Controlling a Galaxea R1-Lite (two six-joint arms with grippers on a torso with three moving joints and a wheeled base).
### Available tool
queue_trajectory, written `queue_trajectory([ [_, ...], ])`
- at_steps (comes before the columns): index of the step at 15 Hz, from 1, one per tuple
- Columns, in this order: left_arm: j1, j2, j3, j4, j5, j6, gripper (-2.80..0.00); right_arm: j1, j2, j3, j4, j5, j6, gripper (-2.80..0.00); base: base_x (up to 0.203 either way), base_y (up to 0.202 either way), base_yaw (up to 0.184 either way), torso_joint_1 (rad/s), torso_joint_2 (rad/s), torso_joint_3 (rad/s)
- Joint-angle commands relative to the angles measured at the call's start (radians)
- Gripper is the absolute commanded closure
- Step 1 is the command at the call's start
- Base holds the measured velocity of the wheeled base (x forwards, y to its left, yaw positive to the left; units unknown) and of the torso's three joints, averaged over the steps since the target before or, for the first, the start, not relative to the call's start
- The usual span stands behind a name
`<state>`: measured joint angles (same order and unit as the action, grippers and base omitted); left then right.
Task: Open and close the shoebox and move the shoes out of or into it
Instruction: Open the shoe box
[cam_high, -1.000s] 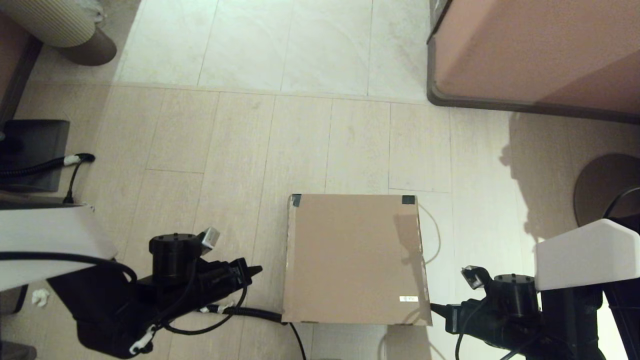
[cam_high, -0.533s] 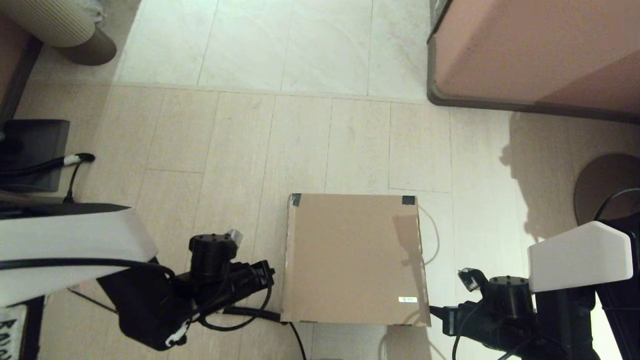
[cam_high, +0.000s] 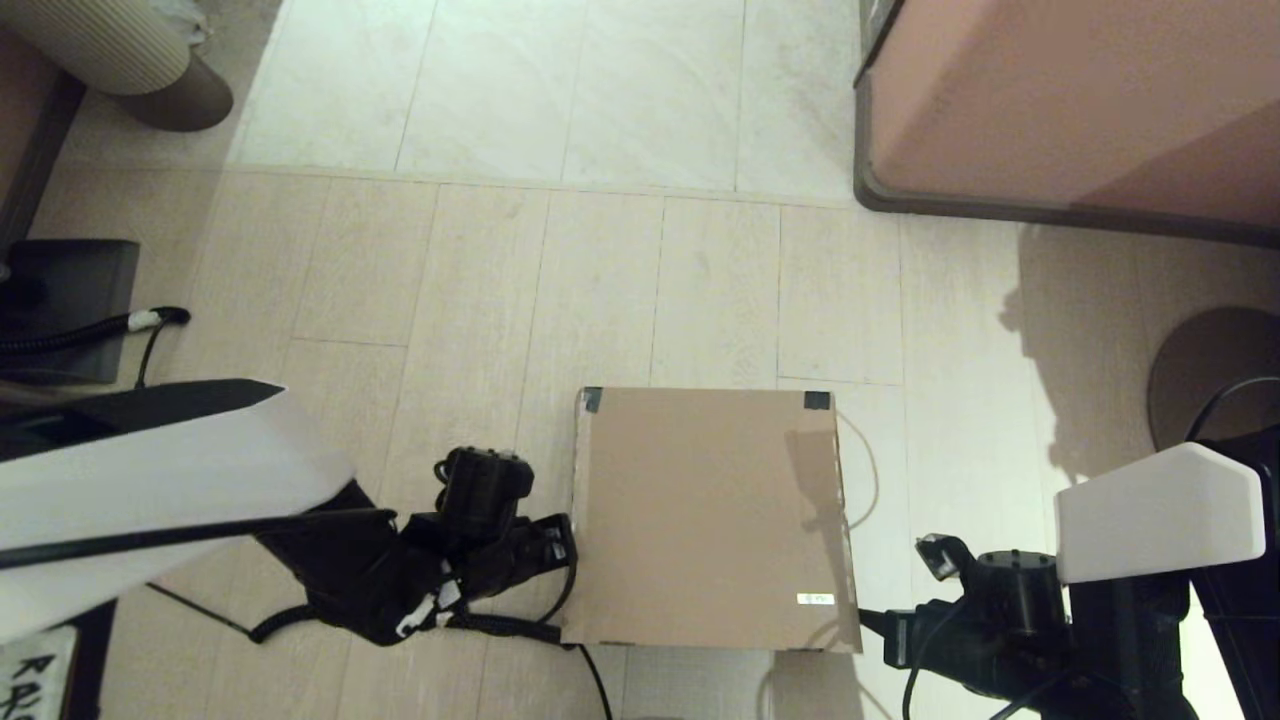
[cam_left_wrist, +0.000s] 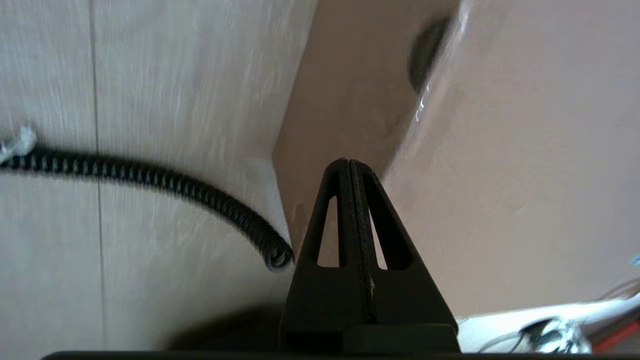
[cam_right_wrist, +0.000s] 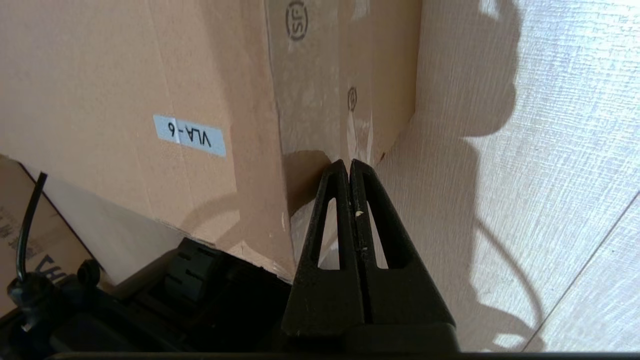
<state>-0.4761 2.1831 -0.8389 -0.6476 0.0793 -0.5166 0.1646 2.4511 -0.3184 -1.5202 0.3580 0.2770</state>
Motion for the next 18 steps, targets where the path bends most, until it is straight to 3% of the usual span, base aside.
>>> queue_trajectory([
  [1, -0.012, 0.001, -0.040, 0.073, 0.008, -0.006, 0.00, 0.004, -0.001, -0.004, -0.009, -0.002, 0.002, 0.00, 0.000, 0.000, 0.000, 0.000, 0.00, 0.000],
  [4, -0.012, 0.023, -0.091, 0.169, 0.024, -0.009, 0.00, 0.015, -0.001, -0.013, -0.009, -0.008, 0.015, 0.00, 0.000, 0.000, 0.000, 0.000, 0.00, 0.000],
  [8, -0.012, 0.070, -0.125, 0.174, 0.079, -0.011, 0.00, 0.020, 0.002, -0.015, -0.006, -0.037, 0.014, 0.00, 0.000, 0.000, 0.000, 0.000, 0.00, 0.000],
  [11, -0.022, 0.094, -0.186, 0.171, 0.075, -0.070, 0.00, 0.036, 0.012, -0.031, -0.005, -0.091, 0.014, 0.00, 0.000, 0.000, 0.000, 0.000, 0.00, 0.000],
  [13, -0.027, 0.102, -0.197, 0.170, 0.070, -0.076, 0.00, 0.063, 0.020, -0.041, -0.003, -0.141, 0.011, 0.00, 0.000, 0.000, 0.000, 0.000, 0.00, 0.000],
  [18, -0.038, 0.057, -0.192, 0.171, 0.070, -0.129, 0.00, 0.065, -0.022, -0.032, 0.028, -0.143, 0.022, 0.00, 0.000, 0.000, 0.000, 0.000, 0.00, 0.000],
])
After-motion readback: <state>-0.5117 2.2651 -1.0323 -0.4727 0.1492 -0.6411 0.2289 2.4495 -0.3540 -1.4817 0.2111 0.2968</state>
